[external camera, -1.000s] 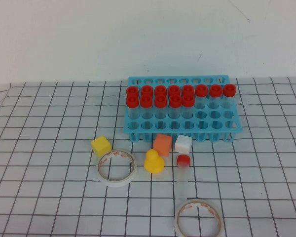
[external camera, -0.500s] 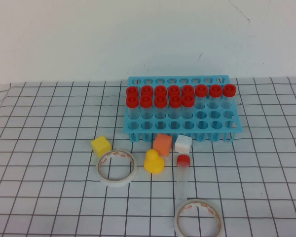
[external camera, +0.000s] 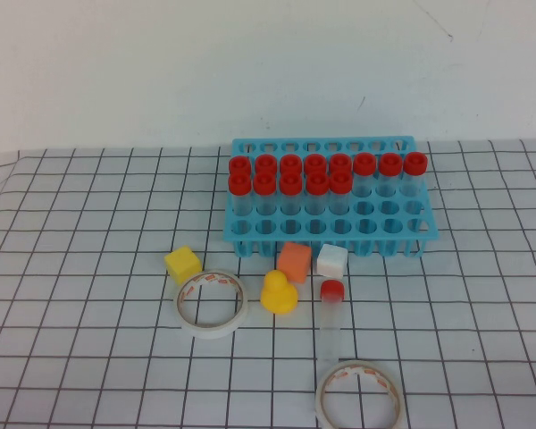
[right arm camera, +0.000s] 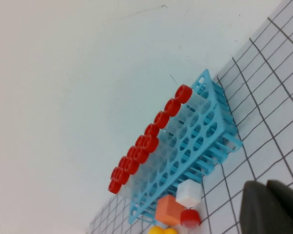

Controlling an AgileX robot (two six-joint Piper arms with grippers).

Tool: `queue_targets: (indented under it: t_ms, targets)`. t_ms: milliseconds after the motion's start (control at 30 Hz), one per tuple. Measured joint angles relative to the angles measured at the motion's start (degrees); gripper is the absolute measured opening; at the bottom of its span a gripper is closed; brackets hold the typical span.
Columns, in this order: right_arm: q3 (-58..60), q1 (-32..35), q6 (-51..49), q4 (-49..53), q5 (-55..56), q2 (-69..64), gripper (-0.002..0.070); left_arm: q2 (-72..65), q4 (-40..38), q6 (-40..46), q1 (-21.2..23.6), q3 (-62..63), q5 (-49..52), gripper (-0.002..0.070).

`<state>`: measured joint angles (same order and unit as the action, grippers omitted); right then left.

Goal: Place the test tubes

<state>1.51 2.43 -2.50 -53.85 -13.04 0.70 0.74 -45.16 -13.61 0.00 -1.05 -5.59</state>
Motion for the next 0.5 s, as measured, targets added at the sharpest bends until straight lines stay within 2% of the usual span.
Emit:
queue_targets:
  t_ms: [300, 400, 500]
  targets:
    - [0.0, 0.0, 1.5, -1.0, -2.7, 0.0, -0.0001, 0.0, -3.4, 1.7, 0.0, 0.0, 5.6, -0.0002]
    - [0.0, 0.0, 4.4, -1.0, -5.0, 0.0, -0.0001, 0.0, -0.9, 6.7, 0.0, 1.0, 10.1, -0.0002]
    - [0.0, 0.0, 6.5, -1.0, -7.5, 0.0, -0.0001, 0.0, 1.4, 16.0, 0.0, 6.0, 17.0, -0.0002]
